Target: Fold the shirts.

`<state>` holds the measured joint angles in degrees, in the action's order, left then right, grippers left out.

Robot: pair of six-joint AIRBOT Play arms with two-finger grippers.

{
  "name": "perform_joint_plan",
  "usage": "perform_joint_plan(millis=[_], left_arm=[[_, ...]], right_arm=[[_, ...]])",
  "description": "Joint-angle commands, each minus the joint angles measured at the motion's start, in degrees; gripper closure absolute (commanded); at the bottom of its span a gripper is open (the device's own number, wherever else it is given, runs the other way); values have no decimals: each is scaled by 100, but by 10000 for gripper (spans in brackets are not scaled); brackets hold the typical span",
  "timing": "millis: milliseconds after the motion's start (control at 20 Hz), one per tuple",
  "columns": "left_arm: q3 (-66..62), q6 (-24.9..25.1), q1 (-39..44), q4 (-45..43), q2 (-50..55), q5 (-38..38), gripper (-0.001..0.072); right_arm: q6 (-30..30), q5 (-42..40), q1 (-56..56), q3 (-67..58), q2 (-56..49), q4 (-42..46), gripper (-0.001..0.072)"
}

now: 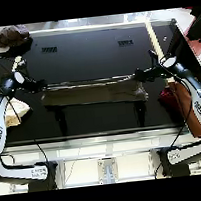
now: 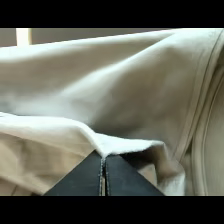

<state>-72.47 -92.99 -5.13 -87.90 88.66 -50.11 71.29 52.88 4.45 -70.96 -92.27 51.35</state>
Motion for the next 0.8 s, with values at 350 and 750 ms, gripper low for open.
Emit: perform_joint_plan(millis=[350,750], left_arm=[[-101,-177,85,-212,133,286,247],[-715,732,356,-186,-1414,1851,69]], right_arm=[[166,-619,-85,-643,-249,122,536],[514,356,680,-1825,1027,1497,377]])
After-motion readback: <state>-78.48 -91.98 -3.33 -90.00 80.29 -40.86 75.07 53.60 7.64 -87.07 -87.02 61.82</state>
